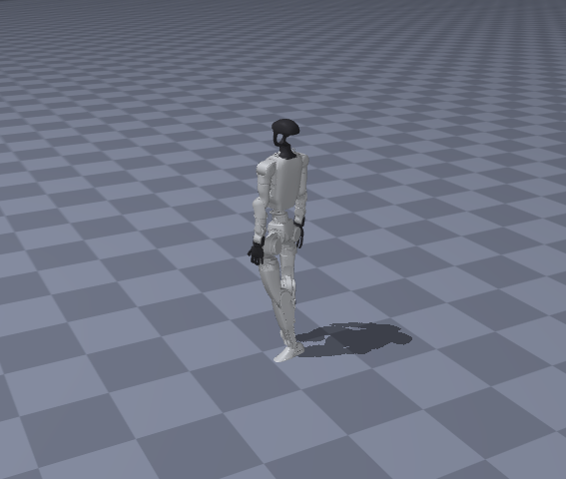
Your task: Upper body actions
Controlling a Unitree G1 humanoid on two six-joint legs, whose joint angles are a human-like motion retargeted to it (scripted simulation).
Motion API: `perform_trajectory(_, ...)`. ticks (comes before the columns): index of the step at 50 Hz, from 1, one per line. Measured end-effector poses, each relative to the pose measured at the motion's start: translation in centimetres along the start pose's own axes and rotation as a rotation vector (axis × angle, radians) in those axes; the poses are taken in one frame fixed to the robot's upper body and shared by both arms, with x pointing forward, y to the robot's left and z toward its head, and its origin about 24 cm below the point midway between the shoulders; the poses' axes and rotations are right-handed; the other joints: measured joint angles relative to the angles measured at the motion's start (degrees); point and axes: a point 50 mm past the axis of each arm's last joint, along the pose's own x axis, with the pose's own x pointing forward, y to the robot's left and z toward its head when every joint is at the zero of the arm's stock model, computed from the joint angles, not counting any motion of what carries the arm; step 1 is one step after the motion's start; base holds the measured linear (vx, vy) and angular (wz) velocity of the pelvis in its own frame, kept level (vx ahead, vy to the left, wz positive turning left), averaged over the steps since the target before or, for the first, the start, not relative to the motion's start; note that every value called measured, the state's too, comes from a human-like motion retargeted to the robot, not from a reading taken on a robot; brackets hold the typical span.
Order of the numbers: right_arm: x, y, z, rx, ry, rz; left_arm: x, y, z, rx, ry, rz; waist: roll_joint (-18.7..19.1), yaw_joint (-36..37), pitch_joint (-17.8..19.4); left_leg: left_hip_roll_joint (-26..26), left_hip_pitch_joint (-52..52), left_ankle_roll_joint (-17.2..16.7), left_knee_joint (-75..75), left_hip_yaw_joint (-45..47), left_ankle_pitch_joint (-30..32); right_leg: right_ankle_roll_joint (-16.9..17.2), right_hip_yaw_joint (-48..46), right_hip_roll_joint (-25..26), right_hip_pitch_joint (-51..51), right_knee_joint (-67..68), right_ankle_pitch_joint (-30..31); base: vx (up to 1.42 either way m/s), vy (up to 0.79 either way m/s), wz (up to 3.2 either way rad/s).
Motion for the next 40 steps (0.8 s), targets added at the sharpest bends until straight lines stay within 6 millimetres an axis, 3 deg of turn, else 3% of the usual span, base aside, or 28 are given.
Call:
perform_trajectory(6,-0.1,-0.3,-0.3,0.035,0.018,-0.015,0.0,-0.1,-0.6,-0.062,-0.004,0.001,-0.48,-1.09,-2.05,1.19,1.68,3.24,3.28,-1.04,6.48,-0.83,4.95,-0.74,-1.19,0.34,-1.02,-0.02,-0.23,-0.66)
perform_trajectory(8,-0.1,-0.3,-0.6,0.062,0.03,-0.02,0.0,-0.2,-0.6,-0.07,-0.01,-0.001,-1.65,-0.99,-2.2,1.24,2.34,5.86,5.41,-2.44,8.03,-1.11,6.79,-1.89,-1.22,0.53,-1.16,0.0,-0.22,-0.73)
perform_trajectory(12,-0.2,-0.5,-1.1,0.123,0.058,-0.031,0.1,-0.5,0.0,-0.064,-0.028,-0.012,-6.01,1.51,-1.7,1.85,0.46,14.38,16.29,-10.83,8.61,-1.56,13.01,-6.48,-1.65,1.35,-1.02,-0.01,-0.16,-1.12)
perform_trajectory(15,-0.3,-1.0,-1.0,0.134,0.06,-0.05,0.2,-0.9,1.1,-0.044,-0.055,-0.03,-6.48,3.46,-0.23,3.19,-5.52,12.55,25.32,-21.91,6.43,-2.13,16.91,-6.75,-2.41,1.8,-0.86,-0.06,-0.12,-1.06)
perform_trajectory(18,-0.4,-1.5,-0.8,0.124,0.052,-0.069,0.3,-1.7,2.1,-0.02,-0.092,-0.051,-5.49,4.38,1.31,0.25,-12.08,9.76,27.62,-34.94,3.37,-2.59,19.7,-5.92,-3.21,2.19,-0.6,-0.09,-0.05,-0.86)
perform_trajectory(22,-0.5,-1.9,-0.7,0.114,0.047,-0.082,0.3,-2.4,3.0,0.017,-0.13,-0.073,-4.64,6.37,2.82,-2.17,-15.05,9.5,21.82,-37.48,-2.97,-2.72,24.46,-5.15,-4.44,2.82,-0.06,-0.03,-0.04,-1.02)
perform_trajectory(25,-0.5,-1.9,-0.9,0.117,0.052,-0.088,0.3,-2.6,2.9,0.038,-0.134,-0.082,-2.6,7.36,3.81,-4.83,-17.84,6.47,15.84,-45.3,-5.98,-2.81,27.19,-2.68,-4.68,2.9,0.21,0.03,0.0,-0.96)
perform_trajectory(28,-0.4,-1.7,-1.1,0.127,0.056,-0.084,0.3,-2.5,2.2,0.039,-0.113,-0.079,-0.38,7.95,4.96,-6.9,-18.72,3.0,8.61,-52.3,-5.44,-2.8,28.98,0.04,-3.82,2.87,0.31,0.1,0.01,-0.93)
perform_trajectory(30,-0.5,-1.5,-1.4,0.141,0.061,-0.075,0.3,-2.4,1.5,0.033,-0.087,-0.08,0.32,8.04,5.41,-7.95,-18.89,4.56,5.22,-55.51,1.89,-2.6,30.24,0.78,-3.07,2.8,0.42,0.17,0.04,-0.73)
perform_trajectory(35,-0.4,-0.6,-2.2,0.205,0.087,-0.046,0.1,-1.9,-0.9,-0.004,0.002,-0.073,1.2,4.79,3.82,-7.87,-17.04,5.51,3.1,-53.78,0.24,-1.94,31.59,1.05,-3.06,3.5,0.02,0.18,0.05,-0.39)
perform_trajectory(40,-0.4,0.2,-2.9,0.254,0.104,-0.037,0.0,-1.0,-1.6,-0.008,0.017,-0.037,0.97,5.08,3.35,-8.47,-12.91,6.14,-1.26,-50.84,0.84,-1.58,34.42,1.19,-2.7,4.36,-0.48,0.17,0.04,-0.52)
